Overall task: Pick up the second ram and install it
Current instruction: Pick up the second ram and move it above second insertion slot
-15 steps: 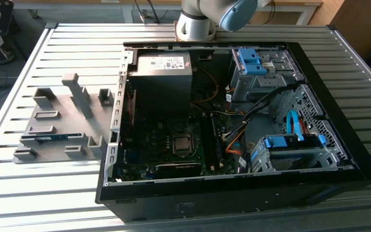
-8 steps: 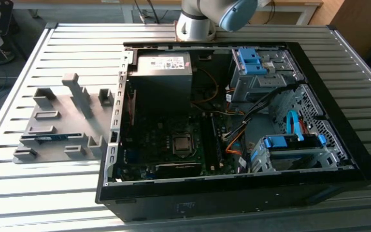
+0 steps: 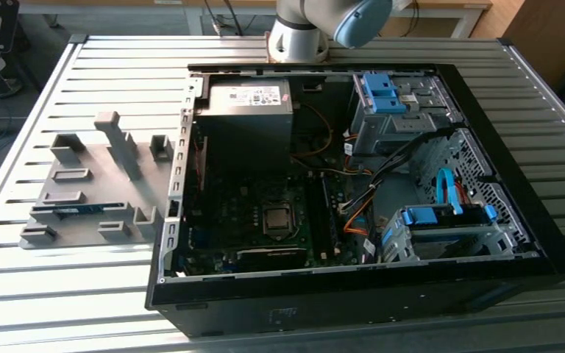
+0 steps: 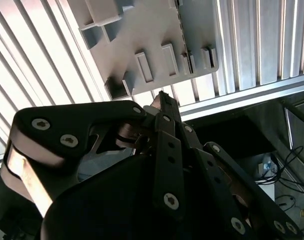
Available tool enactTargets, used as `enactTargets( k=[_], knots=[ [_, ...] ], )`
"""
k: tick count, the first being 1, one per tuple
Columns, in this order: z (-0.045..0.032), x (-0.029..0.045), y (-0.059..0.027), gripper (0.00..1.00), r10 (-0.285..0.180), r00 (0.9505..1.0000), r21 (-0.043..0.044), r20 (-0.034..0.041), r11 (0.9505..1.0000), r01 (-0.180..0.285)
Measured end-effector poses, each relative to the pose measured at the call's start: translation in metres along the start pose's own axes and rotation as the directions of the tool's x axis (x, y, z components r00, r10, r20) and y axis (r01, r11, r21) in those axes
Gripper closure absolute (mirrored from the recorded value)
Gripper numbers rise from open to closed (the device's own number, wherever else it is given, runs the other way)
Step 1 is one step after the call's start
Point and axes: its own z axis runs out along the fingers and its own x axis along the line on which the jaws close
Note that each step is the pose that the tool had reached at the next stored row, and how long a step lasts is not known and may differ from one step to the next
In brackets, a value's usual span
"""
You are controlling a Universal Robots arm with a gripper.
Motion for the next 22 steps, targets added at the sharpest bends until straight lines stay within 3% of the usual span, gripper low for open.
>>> enactTargets(
  k=[15,21,22],
  knots=[
    [-0.0001,0.0004,0.0,0.89,-0.025,0.9997,0.0001,-0.0002,0.9997,0.025],
    [-0.0001,0.0006,-0.0003,0.89,-0.088,0.9962,0.0002,-0.0002,0.9962,0.088],
    [0.0,0.0007,-0.0004,0.89,-0.15,0.9886,0.0003,-0.0003,0.9886,0.15]
  ],
)
